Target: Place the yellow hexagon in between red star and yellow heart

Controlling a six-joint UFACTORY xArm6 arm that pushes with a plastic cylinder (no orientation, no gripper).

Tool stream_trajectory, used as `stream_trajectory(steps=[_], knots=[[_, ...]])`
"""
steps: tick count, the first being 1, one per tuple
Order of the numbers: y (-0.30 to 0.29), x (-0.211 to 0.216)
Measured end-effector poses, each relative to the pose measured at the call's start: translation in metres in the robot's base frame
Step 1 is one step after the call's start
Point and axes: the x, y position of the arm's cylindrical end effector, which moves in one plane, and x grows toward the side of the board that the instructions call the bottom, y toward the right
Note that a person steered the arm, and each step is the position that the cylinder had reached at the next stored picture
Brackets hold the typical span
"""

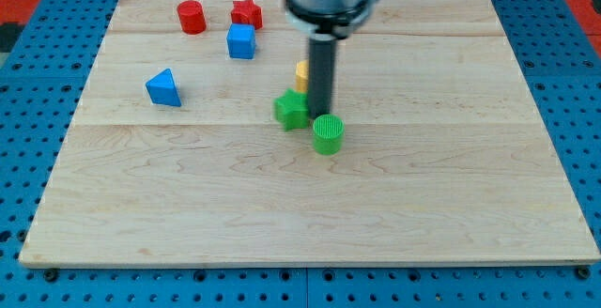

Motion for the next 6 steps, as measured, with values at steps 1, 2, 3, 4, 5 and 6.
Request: stream_trajectory(steps=[1,2,3,4,5,6], knots=[[0.018,-0.028],[0.017,-0.102],[0.017,-0.146],[0.017,-0.131],[-0.002,-0.117],[-0.012,-0.152]])
